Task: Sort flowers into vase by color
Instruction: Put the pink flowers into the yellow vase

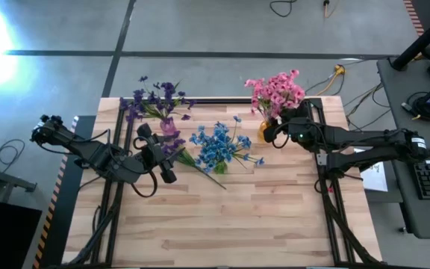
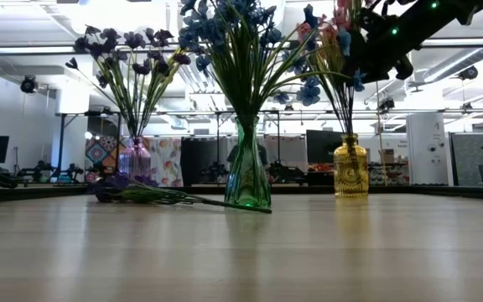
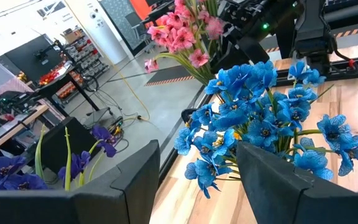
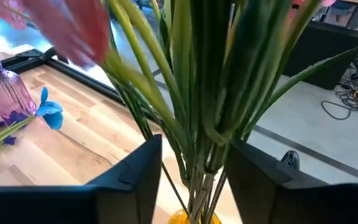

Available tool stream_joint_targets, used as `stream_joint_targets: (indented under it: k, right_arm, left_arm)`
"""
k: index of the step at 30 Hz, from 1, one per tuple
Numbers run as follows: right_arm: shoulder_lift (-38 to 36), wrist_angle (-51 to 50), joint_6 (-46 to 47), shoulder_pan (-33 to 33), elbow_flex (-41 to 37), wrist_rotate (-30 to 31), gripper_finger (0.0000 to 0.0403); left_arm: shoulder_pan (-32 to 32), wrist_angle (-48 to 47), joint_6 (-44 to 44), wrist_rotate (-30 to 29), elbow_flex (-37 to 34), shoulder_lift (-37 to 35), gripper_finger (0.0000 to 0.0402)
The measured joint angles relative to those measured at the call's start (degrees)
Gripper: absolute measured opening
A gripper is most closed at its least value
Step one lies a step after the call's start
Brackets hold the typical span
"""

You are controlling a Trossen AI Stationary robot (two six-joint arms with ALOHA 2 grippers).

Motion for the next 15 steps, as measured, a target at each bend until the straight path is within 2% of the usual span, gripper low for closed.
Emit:
stream_joint_targets:
  k: [7,15]
  right_arm:
    - [-2.3,0.1,0.0,0.0,0.0,0.0,0.0197]
    - [-4.2,0.3,0.0,0.0,0.0,0.0,0.0188]
  left_arm:
    - [0.0,0.0,0.0,0.0,0.0,0.0,0.0197]
    - [0.0,0.0,0.0,0.0,0.0,0.0,0.0197]
